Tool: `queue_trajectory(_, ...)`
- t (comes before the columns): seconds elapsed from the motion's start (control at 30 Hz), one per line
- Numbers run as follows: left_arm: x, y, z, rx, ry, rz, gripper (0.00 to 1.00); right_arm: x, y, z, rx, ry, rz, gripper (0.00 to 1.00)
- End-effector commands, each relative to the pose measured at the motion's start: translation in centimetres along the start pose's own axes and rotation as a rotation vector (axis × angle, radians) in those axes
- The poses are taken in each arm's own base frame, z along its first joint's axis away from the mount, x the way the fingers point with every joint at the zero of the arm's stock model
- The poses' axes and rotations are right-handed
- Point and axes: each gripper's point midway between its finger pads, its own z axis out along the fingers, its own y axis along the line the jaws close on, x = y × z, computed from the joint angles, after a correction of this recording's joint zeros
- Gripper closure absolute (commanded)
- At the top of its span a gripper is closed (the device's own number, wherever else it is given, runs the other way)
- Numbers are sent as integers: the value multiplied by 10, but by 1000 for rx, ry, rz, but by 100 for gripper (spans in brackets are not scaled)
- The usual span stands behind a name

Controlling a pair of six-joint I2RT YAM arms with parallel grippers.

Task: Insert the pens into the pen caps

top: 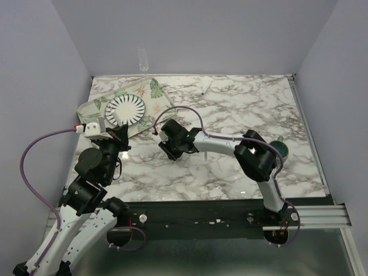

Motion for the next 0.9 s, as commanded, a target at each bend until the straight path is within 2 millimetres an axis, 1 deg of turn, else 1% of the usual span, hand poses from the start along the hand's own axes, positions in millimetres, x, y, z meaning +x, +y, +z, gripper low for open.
queue_trajectory(0.0, -4, -2, 1, 12, -21, 0, 100, 22, -1, 18, 78, 81, -40, 65)
queue_trajectory(0.07, -5, -2, 1, 10, -23, -2, 100, 30, -3, 17, 113, 102, -45, 68)
queue_trajectory(0.13, -6, -1, 0, 8, -27, -4, 100, 37, -7, 13, 158, 122, -43, 69)
queue_trajectory(0.2, -5, -1, 1, 6, -26, -3, 100, 46, -8, 10, 168, 144, -46, 70)
queue_trajectory(0.37, -4, -3, 1, 14, -22, -4, 100, 60, -7, 5, 177, 199, -9, 73)
queue_trajectory(0.53, -3, -3, 2, 17, -19, -5, 100, 67, 4, 2, 118, 216, 12, 75)
queue_trajectory(0.63, -3, -4, 2, 19, -16, -5, 100, 69, 8, 2, 96, 218, 16, 72)
queue_trajectory(0.7, -2, -4, 2, 19, -13, -5, 100, 71, 8, 3, 92, 226, 18, 73)
queue_trajectory(0.83, -1, -4, 2, 22, -12, -7, 100, 73, 7, 6, 106, 222, 21, 82)
queue_trajectory(0.87, 0, -5, 2, 24, -8, -5, 100, 72, 7, 7, 106, 217, 26, 85)
